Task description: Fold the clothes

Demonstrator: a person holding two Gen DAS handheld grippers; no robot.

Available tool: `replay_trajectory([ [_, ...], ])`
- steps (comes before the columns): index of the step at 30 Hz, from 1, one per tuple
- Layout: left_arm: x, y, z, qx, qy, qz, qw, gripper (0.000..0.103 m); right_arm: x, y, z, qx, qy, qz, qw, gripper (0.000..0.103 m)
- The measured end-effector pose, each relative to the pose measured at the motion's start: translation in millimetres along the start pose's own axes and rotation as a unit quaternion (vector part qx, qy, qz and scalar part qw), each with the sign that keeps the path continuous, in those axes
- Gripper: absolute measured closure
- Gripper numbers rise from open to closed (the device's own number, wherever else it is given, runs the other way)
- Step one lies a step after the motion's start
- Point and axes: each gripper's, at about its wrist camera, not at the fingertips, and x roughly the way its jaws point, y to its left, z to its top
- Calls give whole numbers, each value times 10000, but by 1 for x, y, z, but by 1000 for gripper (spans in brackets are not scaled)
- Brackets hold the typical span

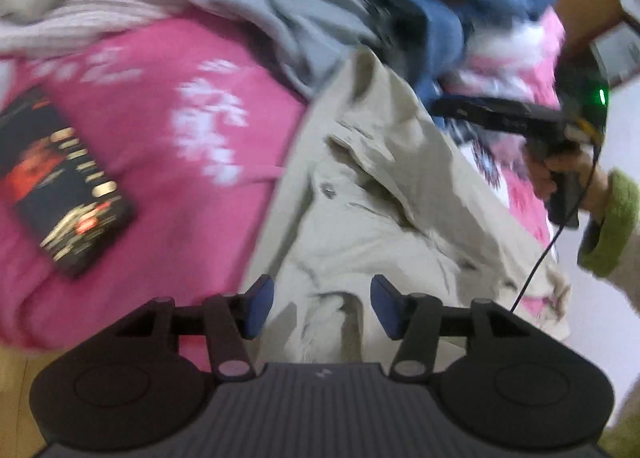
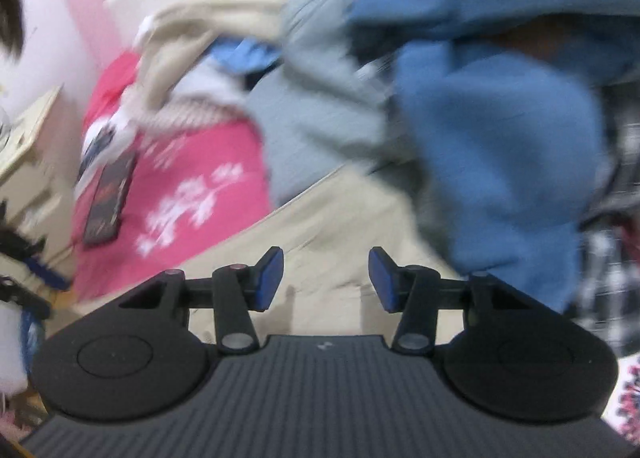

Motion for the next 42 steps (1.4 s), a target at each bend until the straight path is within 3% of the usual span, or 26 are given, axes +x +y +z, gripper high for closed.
replay_trajectory([
  [4,34,-8,9,392,97,258,9989,52,41,-3,4,-77,329,63,9994,57],
  [8,50,-2,16,494,136,219,9984,49,75,-7,6,-385,909,84,9951,56],
  [12,63,-3,21,737,291,270,9965,48,83,-5,3,-708,1419,44,9873,56],
  [15,72,-3,24,854,296,292,9955,49,88,-10,3,-537,1570,88,9861,56],
  [16,74,-4,25,868,289,292,9954,52,90,-13,3,-441,1589,142,9862,56],
  [18,74,-7,27,908,234,256,9953,59,93,-19,3,-194,1631,317,9859,71],
  [19,74,-9,27,919,195,222,9953,67,92,-21,4,-98,1615,425,9859,84],
  [20,74,-11,27,913,166,184,9955,74,91,-22,5,-14,1593,522,9858,88],
  [23,80,-15,25,933,124,183,9954,96,85,-14,1,-78,1388,483,9891,93],
  [31,34,-16,23,576,-657,157,9961,100,46,1,12,32,538,677,9963,96],
  [35,36,-11,15,631,-495,315,9963,100,55,7,15,-127,493,680,9964,96],
  [42,64,15,6,337,-228,539,9977,99,118,16,-8,-345,663,502,9959,94],
])
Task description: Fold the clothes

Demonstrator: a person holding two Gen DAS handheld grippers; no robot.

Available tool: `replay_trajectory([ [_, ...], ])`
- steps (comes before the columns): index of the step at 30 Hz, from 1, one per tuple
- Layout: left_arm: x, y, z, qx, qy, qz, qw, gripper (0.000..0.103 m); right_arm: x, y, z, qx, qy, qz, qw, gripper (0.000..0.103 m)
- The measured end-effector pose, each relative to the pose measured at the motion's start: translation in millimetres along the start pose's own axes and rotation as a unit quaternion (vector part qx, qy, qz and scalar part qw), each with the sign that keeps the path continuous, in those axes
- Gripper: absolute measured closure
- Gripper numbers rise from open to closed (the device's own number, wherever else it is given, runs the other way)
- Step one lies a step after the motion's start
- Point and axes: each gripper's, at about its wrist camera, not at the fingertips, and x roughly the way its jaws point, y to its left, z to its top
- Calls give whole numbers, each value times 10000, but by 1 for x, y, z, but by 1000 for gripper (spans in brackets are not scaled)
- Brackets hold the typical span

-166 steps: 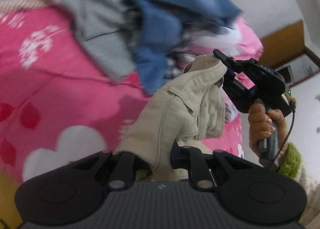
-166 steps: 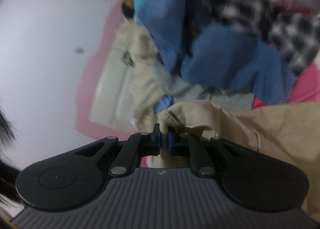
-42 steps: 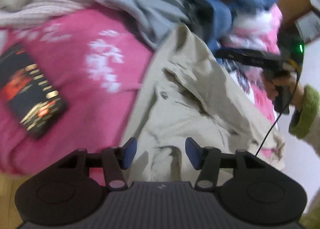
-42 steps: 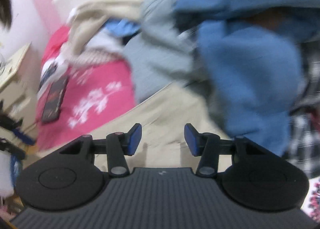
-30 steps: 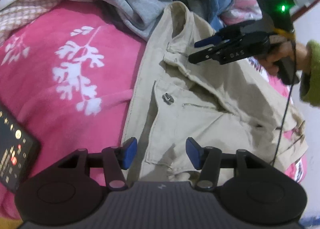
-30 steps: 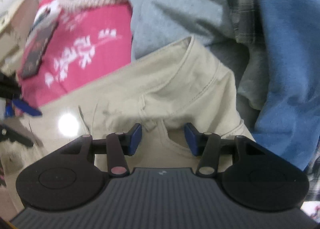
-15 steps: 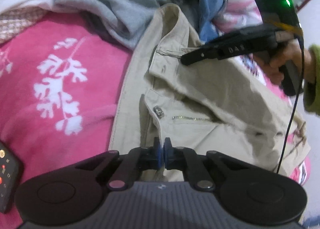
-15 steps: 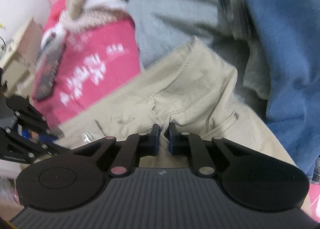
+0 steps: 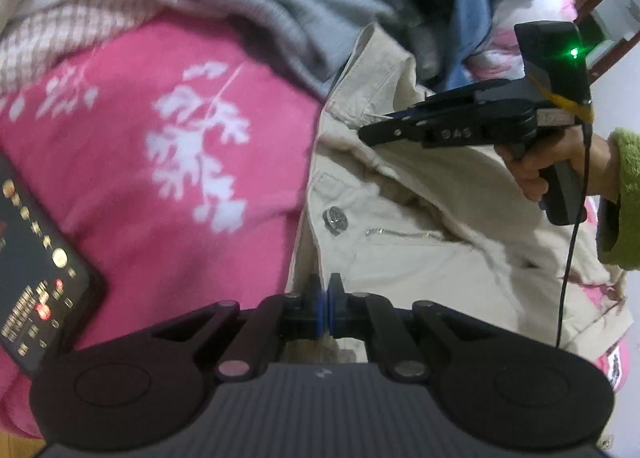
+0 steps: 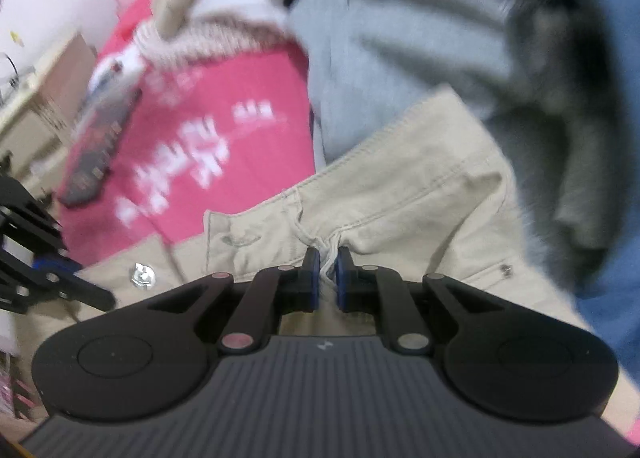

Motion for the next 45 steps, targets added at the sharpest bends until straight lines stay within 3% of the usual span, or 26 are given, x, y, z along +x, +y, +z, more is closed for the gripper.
replay_trajectory([
  [3,0,4,3,-145,86,-61,9998,93,-5,0,-3,241,-108,-12,9996,91],
  [6,-13,9,4,-359,18,-83,9993,80,-32,-7,-8,775,-324,-158,9963,65],
  [8,-25,12,3,-489,-97,-43,9987,60,-55,-13,-15,1088,-556,-203,9923,55],
  [9,-31,13,3,-541,-149,-6,9984,59,-68,-17,-21,1286,-662,-194,9893,55],
  [12,-47,16,5,-666,-237,151,9974,59,-117,-26,-41,1993,-1042,-197,9742,54],
  [16,-62,5,9,-622,-322,177,9974,57,-193,-21,-94,2950,-1493,-44,9437,55],
  [19,-64,-16,10,-464,-247,-11,9986,56,-242,9,-154,3656,-1334,-103,9211,55],
  [22,-55,-49,12,-111,-77,-272,9995,55,-266,51,-229,4619,-603,-139,8848,57],
  [24,-44,-78,8,208,103,-482,9986,54,-278,81,-279,5278,-124,-311,8487,58],
  [26,-27,-114,2,637,359,-754,9945,54,-292,100,-318,5790,34,-546,8135,58],
  [31,18,-219,-25,1831,912,-1351,9695,51,-341,94,-409,6909,-536,-1516,7049,58],
  [34,51,-280,-43,2316,1201,-1586,9522,46,-373,67,-460,7330,-1029,-2142,6374,58],
  [36,71,-313,-57,2588,1325,-1629,9428,44,-391,45,-485,7392,-1167,-2544,6126,58],
  [37,81,-329,-64,2744,1367,-1611,9381,44,-400,34,-494,7333,-1183,-2735,6111,57],
  [39,95,-355,-81,3105,1425,-1493,9279,44,-418,8,-510,7099,-1264,-3102,6196,56],
  [41,105,-379,-97,3494,1438,-1329,9163,43,-431,-12,-525,7022,-1395,-3258,6176,56],
  [44,114,-405,-117,3830,1511,-1194,9035,43,-448,-39,-566,7254,-1689,-3087,5916,55],
  [45,116,-413,-123,3916,1533,-1164,8998,43,-450,-42,-579,7406,-1714,-2970,5779,55],
])
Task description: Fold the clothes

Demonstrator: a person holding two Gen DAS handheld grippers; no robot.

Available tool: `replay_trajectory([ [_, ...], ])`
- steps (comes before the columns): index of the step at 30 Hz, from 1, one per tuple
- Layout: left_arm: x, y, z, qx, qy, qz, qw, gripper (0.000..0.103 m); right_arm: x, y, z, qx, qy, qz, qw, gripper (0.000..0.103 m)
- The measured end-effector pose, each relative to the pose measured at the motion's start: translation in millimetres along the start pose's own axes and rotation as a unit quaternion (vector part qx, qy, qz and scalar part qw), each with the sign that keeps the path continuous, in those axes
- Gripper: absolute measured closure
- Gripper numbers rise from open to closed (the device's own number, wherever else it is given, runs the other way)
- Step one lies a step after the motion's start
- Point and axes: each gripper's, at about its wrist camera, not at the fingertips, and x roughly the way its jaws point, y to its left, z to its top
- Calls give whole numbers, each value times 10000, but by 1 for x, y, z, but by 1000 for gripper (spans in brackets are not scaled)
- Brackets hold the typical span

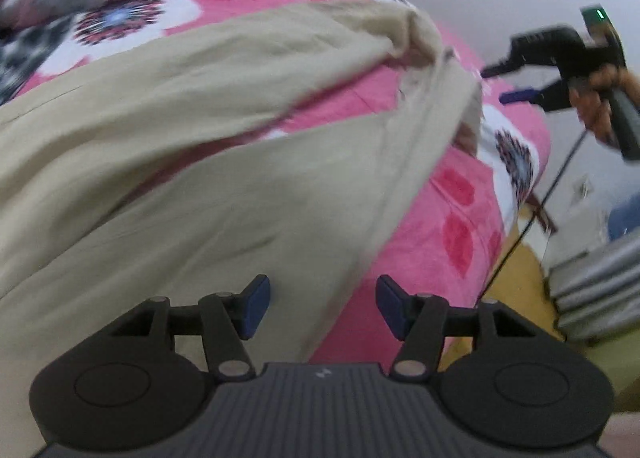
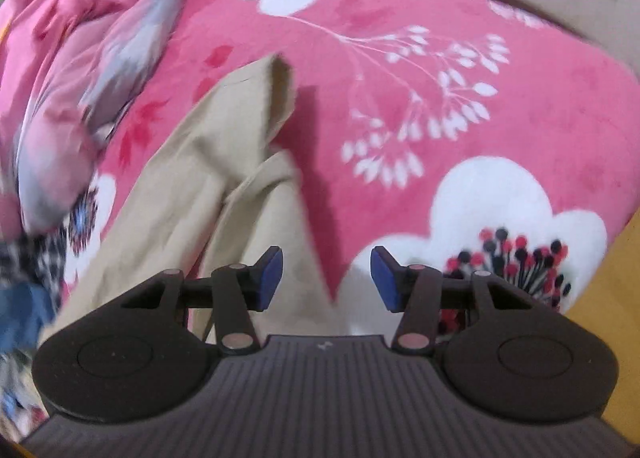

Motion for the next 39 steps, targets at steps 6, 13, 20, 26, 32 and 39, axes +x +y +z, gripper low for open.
replay_trajectory([
  [6,17,-39,22,297,-84,193,9993,43,15,-51,16,1243,454,445,9902,55],
  [13,48,-65,66,499,-290,204,9981,43,41,-3,56,-50,676,979,9929,52],
  [20,74,-80,87,796,-288,162,9963,56,105,28,73,-730,1646,619,9817,85],
  [26,68,-78,92,642,-383,40,9972,97,69,18,64,-454,1333,1085,9841,95],
  [32,23,-84,85,518,-734,-443,9950,98,-25,22,46,-1056,214,1895,9760,95],
  [39,48,-112,56,1151,-133,-622,9913,96,-2,-68,-1,-718,1063,551,9902,83],
])
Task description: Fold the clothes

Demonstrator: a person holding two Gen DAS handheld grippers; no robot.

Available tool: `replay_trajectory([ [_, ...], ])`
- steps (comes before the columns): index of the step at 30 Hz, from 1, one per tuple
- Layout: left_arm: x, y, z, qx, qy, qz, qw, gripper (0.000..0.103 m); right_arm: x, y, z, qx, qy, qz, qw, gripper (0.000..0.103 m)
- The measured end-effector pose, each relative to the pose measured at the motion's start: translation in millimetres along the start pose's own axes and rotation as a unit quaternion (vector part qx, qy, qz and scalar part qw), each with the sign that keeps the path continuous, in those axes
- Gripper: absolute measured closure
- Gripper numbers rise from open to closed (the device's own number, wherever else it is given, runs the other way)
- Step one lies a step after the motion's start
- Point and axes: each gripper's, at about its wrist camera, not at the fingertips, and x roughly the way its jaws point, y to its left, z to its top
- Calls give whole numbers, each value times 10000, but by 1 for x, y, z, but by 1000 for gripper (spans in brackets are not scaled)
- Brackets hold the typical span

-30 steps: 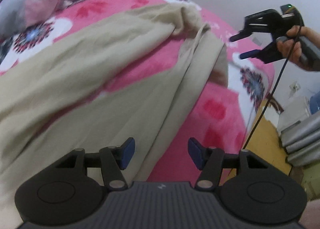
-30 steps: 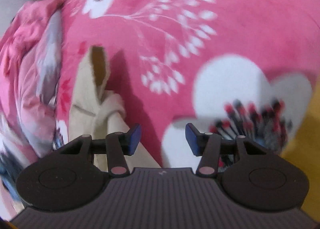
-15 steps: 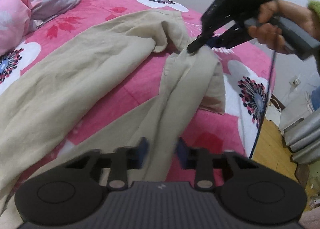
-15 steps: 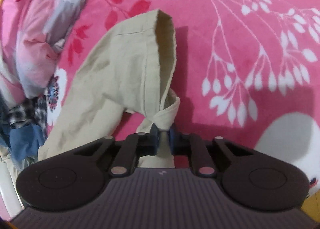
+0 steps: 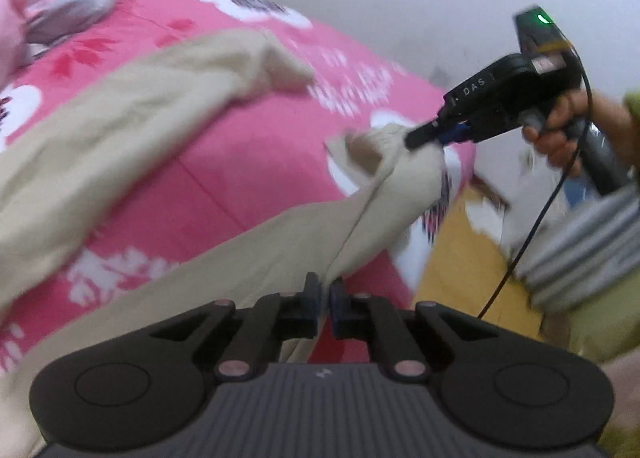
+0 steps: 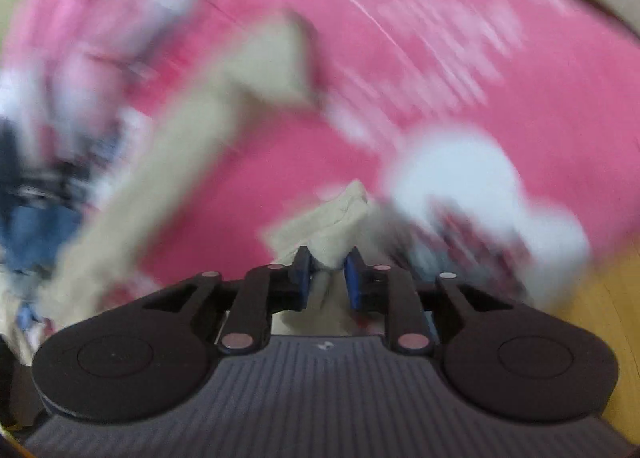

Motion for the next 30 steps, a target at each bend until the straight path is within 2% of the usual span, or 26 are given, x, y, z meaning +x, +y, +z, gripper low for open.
replay_trajectory([
  [2,7,-6,-3,192,104,37,9998,95,-1,-11,-4,233,77,98,9997,81],
  [5,11,-5,-6,249,143,14,9996,95,-16,-15,8,491,-223,440,9976,69],
  [7,12,-5,-7,283,157,-2,9995,95,-27,-17,20,601,-431,493,9960,63],
  [9,11,-5,-7,336,164,-15,9993,95,-35,-14,36,508,-624,487,9956,62],
  [12,12,-7,-7,432,174,-15,9989,95,-31,-4,65,-72,-573,382,9976,54],
  [15,13,-8,-9,495,188,-2,9986,95,7,26,81,-1076,304,394,9930,49],
  [17,13,-9,-9,517,198,12,9985,95,32,46,91,-1730,887,393,9801,47],
  [19,14,-10,-10,532,212,27,9984,95,62,62,89,-2249,1484,190,9628,47],
  [20,15,-10,-10,539,218,33,9983,95,75,66,86,-2388,1728,74,9556,49],
  [21,15,-11,-10,537,213,41,9983,95,84,67,82,-2458,1918,-42,9502,79],
  [22,14,-10,-9,512,198,41,9985,95,84,68,82,-2477,1860,-148,9507,97],
  [24,10,-10,-8,437,114,61,9990,95,43,74,89,-2386,944,264,9662,97],
  [25,6,-10,-6,402,43,87,9991,95,22,76,92,-2331,482,469,9701,97],
  [28,-3,-9,2,362,-205,203,9989,95,-40,81,100,-2159,-842,1018,9674,97],
  [30,-4,-7,9,308,-329,249,9987,94,-65,72,103,-2017,-1382,967,9648,97],
])
